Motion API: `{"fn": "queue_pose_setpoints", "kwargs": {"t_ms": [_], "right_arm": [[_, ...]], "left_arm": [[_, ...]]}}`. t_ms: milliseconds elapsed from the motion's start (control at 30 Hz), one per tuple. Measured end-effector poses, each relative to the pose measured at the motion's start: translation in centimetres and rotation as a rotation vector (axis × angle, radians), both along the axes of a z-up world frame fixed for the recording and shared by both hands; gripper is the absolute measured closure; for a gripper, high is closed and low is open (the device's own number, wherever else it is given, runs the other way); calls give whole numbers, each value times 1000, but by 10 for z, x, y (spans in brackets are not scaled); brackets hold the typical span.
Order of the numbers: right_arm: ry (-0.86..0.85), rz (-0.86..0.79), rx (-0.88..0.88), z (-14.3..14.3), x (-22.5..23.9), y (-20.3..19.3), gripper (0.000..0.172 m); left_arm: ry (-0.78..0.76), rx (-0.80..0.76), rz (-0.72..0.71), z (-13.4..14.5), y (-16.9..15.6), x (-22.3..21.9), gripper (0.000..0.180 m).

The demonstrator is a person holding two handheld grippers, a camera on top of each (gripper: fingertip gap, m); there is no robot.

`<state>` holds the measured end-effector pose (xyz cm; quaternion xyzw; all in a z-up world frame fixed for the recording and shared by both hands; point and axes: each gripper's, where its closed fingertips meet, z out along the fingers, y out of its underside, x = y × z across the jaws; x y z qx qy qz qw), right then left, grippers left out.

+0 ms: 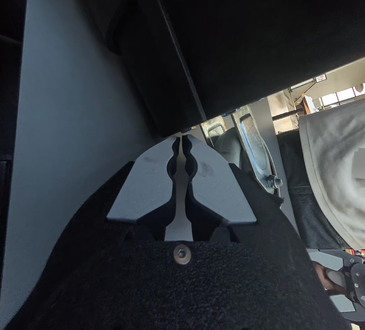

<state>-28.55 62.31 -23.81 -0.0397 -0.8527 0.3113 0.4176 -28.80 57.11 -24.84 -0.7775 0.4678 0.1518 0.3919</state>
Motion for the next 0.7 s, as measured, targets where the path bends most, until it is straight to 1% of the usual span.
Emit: {"fn": "queue_pose_setpoints", "kwargs": {"t_ms": [200,367,500,700], "right_arm": [[67,16,44,2,-3,0,160],[100,36,85,3,-5,-1,165],[93,67,102,2,-4,-2,167],[106,136,152,0,3,-2,161]], "left_arm": [[-7,-1,-1,0,0,0,180],[-9,1,-1,0,0,0,180],[-10,1,-2,0,0,0,180],[-9,2,-2,0,0,0,180]]}}
